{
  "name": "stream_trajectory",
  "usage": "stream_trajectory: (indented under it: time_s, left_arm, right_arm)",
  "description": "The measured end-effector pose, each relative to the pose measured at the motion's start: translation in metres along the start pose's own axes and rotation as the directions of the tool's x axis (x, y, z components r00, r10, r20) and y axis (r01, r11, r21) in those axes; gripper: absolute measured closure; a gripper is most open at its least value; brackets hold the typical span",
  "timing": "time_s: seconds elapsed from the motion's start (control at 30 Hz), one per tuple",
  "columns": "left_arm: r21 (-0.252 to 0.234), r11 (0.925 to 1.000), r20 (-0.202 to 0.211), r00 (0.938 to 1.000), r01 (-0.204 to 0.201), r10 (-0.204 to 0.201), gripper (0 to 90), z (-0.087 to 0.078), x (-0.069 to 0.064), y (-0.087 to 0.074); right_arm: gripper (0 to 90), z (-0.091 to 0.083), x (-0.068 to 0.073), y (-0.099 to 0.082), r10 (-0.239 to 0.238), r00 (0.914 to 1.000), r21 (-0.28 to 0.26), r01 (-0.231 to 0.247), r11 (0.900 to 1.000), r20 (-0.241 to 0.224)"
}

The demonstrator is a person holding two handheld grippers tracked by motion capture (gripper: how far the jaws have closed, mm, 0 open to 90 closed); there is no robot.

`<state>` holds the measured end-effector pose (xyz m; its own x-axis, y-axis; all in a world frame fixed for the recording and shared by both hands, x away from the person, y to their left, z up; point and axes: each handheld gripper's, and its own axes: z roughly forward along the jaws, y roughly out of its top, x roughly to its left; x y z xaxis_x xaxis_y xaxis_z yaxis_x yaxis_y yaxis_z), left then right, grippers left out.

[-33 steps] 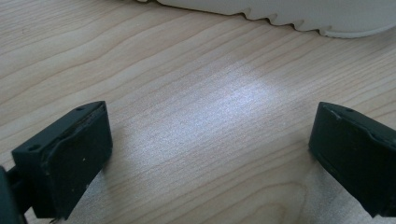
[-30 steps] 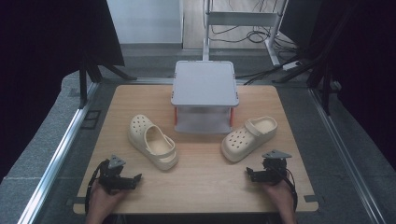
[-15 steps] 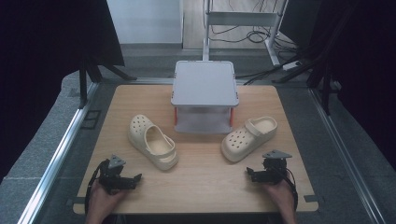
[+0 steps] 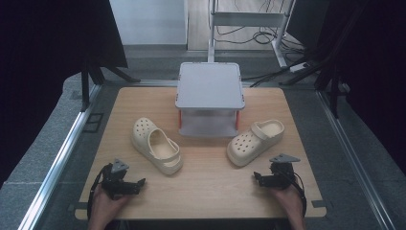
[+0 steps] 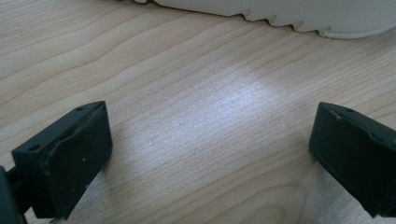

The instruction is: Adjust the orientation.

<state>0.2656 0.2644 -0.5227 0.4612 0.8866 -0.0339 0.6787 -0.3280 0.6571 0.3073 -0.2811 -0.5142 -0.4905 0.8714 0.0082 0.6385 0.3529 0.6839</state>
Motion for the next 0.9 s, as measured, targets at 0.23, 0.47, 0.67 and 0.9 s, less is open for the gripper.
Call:
stream_trajectory:
  time_s: [0.23,0.47,0.67,0.9]
  left_arm:
    - [0.0,1.0,0.0,1.0,0.0,0.0,0.0,0.0,0.0,0.0]
    - [0.0,1.0,0.0,1.0,0.0,0.0,0.0,0.0,0.0,0.0]
    - [0.0,1.0,0.0,1.0,0.0,0.0,0.0,0.0,0.0,0.0]
    - [-0.001,1.0,-0.001,1.0,-0.002,0.002,0.0,0.0,0.0,0.0]
  right_arm:
    - [9.9,-0.014,0.008,0.008,-0.019,0.9992,0.008,0.02,0.9998,-0.034]
    - [13.0,-0.039,0.019,0.036,-0.058,0.9941,-0.003,0.058,0.9983,-0.091]
    - [13.4,-0.046,0.037,0.072,-0.124,0.9827,0.017,0.128,0.9917,-0.137]
    - [12.6,-0.033,0.069,0.125,-0.211,0.9535,0.032,0.222,0.9744,-0.216]
